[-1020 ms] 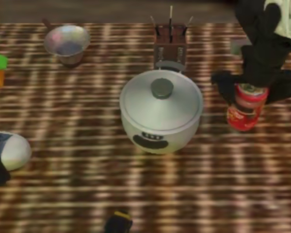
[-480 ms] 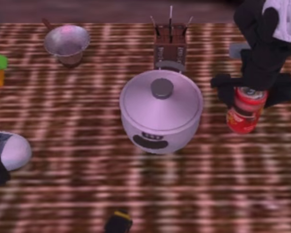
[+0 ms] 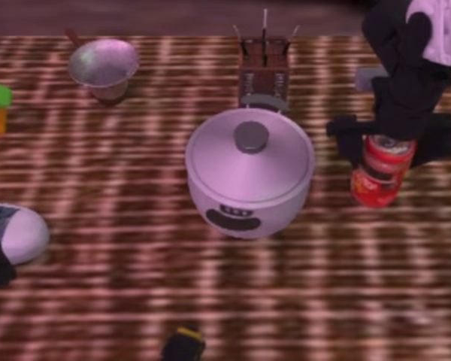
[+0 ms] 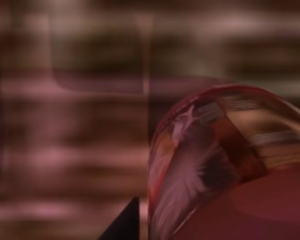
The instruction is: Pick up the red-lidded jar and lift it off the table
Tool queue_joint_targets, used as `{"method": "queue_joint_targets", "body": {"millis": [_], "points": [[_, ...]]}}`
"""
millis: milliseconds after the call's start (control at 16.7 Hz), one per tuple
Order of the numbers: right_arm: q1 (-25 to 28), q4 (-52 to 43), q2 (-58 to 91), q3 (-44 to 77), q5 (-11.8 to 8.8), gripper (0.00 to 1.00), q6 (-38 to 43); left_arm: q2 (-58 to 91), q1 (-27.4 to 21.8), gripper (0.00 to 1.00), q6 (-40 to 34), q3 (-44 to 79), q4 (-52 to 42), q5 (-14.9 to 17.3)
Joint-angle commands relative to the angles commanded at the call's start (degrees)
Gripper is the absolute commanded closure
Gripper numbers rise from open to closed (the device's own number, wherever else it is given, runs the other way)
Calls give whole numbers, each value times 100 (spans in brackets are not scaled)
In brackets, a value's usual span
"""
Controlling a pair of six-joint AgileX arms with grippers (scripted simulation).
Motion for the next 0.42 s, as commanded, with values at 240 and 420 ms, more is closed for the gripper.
{"method": "queue_joint_targets", "body": {"millis": [240,420], "points": [[0,0,0,0,0,0,0,0,0,0,0,0,0,0],[0,0,0,0,0,0,0,0,0,0,0,0,0,0]]}}
